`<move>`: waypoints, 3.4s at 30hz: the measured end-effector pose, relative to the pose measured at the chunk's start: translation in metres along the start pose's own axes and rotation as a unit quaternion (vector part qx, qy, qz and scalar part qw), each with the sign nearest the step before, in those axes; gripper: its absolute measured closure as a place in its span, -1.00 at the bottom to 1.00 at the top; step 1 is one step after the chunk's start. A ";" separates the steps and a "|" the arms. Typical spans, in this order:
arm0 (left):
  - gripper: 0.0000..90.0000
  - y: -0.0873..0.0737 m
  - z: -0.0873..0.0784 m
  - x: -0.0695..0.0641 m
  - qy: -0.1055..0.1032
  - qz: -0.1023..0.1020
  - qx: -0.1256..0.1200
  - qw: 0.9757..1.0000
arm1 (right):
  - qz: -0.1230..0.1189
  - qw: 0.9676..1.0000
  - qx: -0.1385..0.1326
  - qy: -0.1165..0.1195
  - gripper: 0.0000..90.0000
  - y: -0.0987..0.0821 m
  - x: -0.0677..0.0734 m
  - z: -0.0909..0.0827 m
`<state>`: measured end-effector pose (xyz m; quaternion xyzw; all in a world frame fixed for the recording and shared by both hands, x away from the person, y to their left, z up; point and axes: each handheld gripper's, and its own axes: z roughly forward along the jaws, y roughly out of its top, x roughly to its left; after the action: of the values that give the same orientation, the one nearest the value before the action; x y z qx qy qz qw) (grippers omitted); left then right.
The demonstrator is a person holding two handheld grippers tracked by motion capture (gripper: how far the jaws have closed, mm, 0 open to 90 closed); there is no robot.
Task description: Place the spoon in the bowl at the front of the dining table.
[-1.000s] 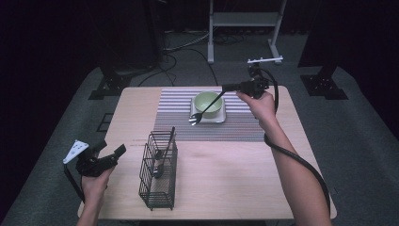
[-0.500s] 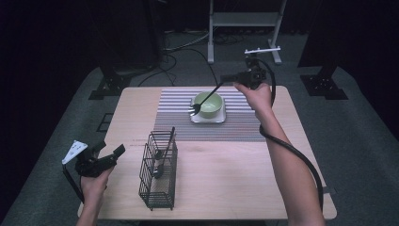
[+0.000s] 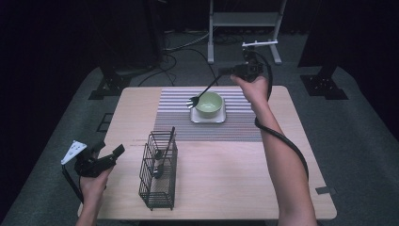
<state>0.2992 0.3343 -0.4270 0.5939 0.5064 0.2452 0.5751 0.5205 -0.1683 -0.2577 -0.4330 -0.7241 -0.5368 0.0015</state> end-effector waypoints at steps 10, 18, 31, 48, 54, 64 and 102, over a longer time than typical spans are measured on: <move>-0.97 -0.001 -0.001 0.000 0.001 0.002 0.002 1.000 | 0.006 1.000 -0.002 -0.020 0.98 0.011 -0.011 0.003; -0.97 -0.002 -0.002 0.001 0.003 -0.001 0.002 1.000 | 0.014 0.999 0.000 -0.030 0.98 0.016 -0.021 0.015; -0.97 -0.002 -0.006 0.003 0.005 -0.003 0.000 1.000 | 0.026 0.998 -0.002 -0.052 0.98 0.017 -0.038 0.026; -0.97 -0.003 -0.005 0.001 0.005 -0.002 0.003 1.000 | 0.047 0.996 -0.003 -0.077 0.98 0.005 -0.063 0.028; -0.97 -0.003 -0.005 0.001 0.004 -0.003 0.003 1.000 | 0.052 0.996 -0.004 -0.077 0.98 0.005 -0.064 0.028; -0.97 -0.003 -0.006 0.001 0.005 -0.002 0.001 1.000 | 0.051 0.996 -0.001 -0.077 0.98 0.005 -0.064 0.028; -0.97 -0.001 -0.009 0.003 0.006 -0.001 -0.003 1.000 | 0.054 0.994 0.010 -0.094 0.98 0.001 -0.071 0.035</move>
<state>0.2926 0.3406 -0.4270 0.5900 0.5100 0.2499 0.5739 0.5816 -0.1858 -0.3048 -0.5196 -0.7022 -0.4856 -0.0334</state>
